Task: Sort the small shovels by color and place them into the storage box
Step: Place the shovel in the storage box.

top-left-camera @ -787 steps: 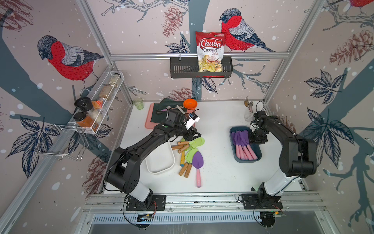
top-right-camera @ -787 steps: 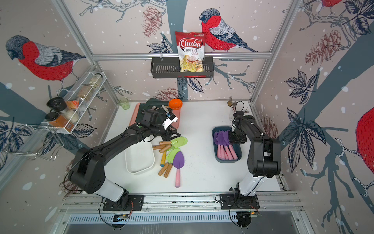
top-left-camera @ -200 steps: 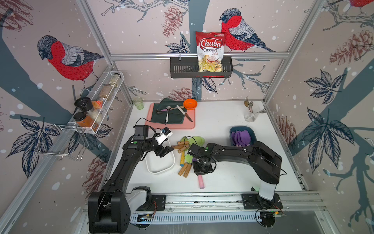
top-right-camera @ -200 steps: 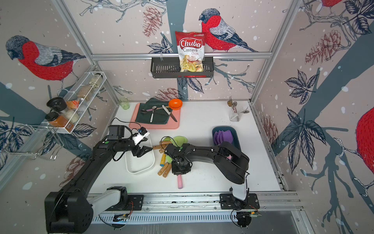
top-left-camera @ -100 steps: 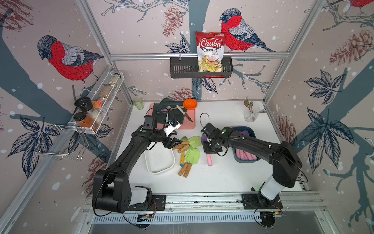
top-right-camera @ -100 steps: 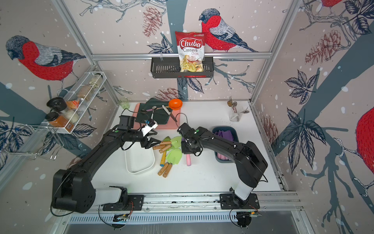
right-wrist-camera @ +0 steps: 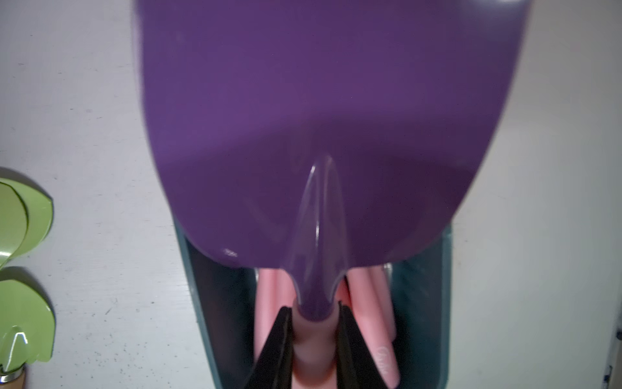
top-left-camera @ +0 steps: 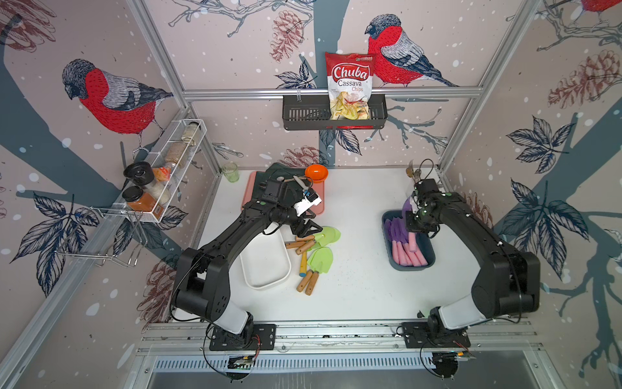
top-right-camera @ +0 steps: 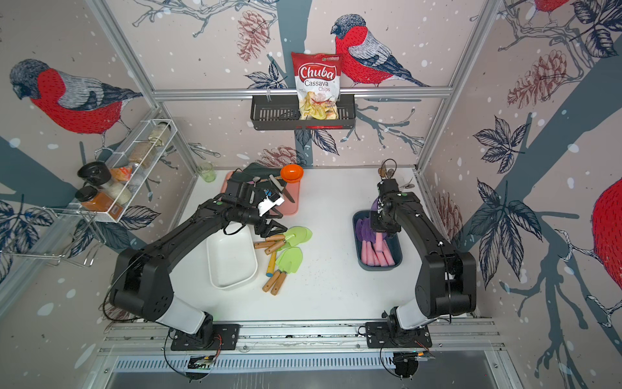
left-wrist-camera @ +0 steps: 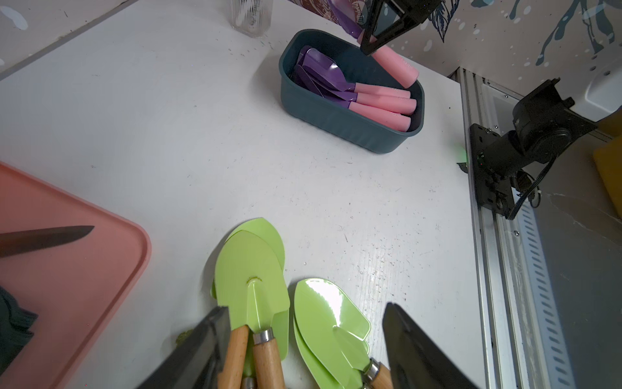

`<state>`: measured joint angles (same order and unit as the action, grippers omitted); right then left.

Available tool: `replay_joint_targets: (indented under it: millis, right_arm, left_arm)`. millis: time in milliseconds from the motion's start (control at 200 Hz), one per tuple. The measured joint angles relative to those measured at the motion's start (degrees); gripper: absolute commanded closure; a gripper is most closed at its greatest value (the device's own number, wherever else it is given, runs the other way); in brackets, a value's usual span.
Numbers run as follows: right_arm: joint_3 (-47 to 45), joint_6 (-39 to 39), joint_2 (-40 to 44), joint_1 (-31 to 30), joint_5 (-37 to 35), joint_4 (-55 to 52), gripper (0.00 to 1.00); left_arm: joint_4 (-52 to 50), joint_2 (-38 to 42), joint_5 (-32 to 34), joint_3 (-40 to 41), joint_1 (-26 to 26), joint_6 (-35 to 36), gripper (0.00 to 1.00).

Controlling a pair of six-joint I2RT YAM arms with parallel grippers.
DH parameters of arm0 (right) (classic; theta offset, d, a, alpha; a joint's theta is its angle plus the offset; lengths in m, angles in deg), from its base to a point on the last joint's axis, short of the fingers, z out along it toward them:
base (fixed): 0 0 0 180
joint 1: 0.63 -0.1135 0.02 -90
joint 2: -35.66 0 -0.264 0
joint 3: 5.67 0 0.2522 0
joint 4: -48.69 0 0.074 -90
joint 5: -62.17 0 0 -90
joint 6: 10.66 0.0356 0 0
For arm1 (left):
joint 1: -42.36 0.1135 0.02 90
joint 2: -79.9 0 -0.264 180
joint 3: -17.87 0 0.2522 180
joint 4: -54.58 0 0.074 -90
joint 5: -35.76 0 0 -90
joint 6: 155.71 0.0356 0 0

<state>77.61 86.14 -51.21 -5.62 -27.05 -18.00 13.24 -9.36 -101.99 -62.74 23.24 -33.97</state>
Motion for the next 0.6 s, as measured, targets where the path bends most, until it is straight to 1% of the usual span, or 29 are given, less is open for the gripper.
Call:
replay_joint_targets:
  millis: [85, 145, 315, 595]
  right_arm:
    - [0.1, -2.5, -0.2, 3.7, -0.2, -0.4, 0.88]
    - [-0.1, -3.8, -0.2, 4.7, -0.2, -0.5, 0.87]
    - [-1.3, -6.4, -0.4, 5.0, 0.0, -0.4, 0.82]
    - [-2.4, -9.8, -0.6, 5.0, 0.8, 0.0, 0.8]
  left_arm:
    - [0.0, -0.3, 0.0, 0.0, -0.5, -0.3, 0.24]
    - [0.0, -0.5, 0.1, 0.0, -0.7, -0.3, 0.24]
    - [0.0, -1.2, 0.5, 0.0, -1.0, -0.3, 0.24]
    - [0.0, -1.7, 1.6, 0.0, -1.7, -0.4, 0.25]
